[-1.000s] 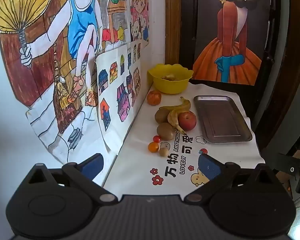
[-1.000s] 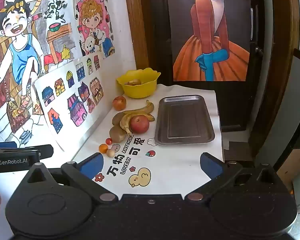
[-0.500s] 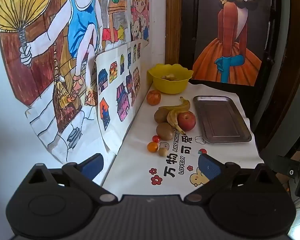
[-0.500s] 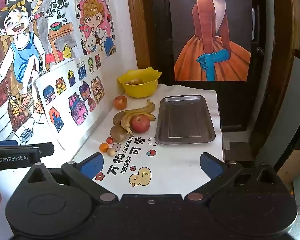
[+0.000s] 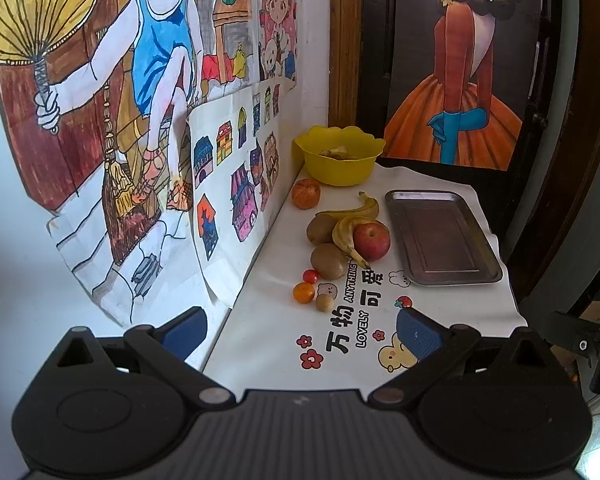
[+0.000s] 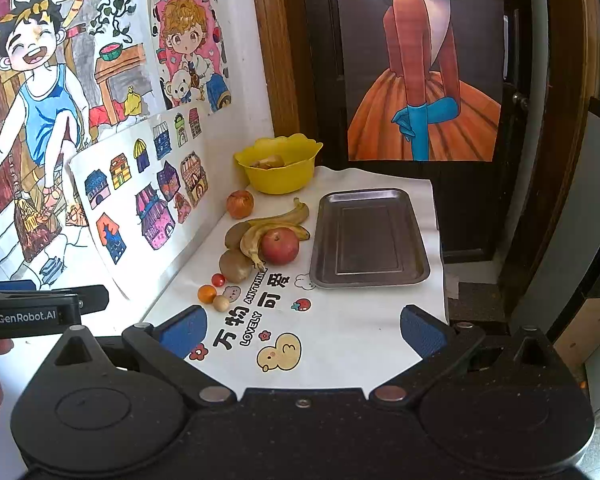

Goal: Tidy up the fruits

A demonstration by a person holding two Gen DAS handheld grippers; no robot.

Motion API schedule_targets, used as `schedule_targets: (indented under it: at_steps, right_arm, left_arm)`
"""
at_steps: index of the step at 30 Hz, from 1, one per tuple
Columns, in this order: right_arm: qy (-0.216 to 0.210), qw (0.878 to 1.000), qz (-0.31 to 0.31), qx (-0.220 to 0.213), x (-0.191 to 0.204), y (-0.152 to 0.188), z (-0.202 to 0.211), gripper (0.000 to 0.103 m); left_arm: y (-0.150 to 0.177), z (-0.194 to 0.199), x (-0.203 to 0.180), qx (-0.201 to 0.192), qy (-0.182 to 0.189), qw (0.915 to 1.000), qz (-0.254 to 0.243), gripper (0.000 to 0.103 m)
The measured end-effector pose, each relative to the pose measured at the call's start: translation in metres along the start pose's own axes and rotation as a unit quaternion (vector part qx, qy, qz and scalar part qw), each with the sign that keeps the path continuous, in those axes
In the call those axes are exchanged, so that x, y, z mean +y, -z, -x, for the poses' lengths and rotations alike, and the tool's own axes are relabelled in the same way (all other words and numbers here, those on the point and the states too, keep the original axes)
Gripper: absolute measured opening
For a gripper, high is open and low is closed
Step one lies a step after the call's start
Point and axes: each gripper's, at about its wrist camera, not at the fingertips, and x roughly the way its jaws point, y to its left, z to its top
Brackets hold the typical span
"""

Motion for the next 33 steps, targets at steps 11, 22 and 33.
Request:
schedule_targets:
  at_steps: [11,22,33]
  right_arm:
    - [-0.001,1.0,0.0,0.0,0.0,0.0004,0.0011,0.102]
    - [-0.001,1.0,0.0,0.0,0.0,0.0002,0.0005,0.102]
    - [0.0,1.0,0.0,0.0,0.0002,0.0004,-0.0015,0.102]
  left_arm:
    - [-0.001,0.0003,0.0002,0.0,0.001,1.0,0.001,0.102]
    - [-0.001,0.0001,0.0007,-0.001,0.002,1.0,0.001,0.102]
    - [-0.0034,0.0008,0.0027,-0.003,0.002,1.0,0.005,0.103]
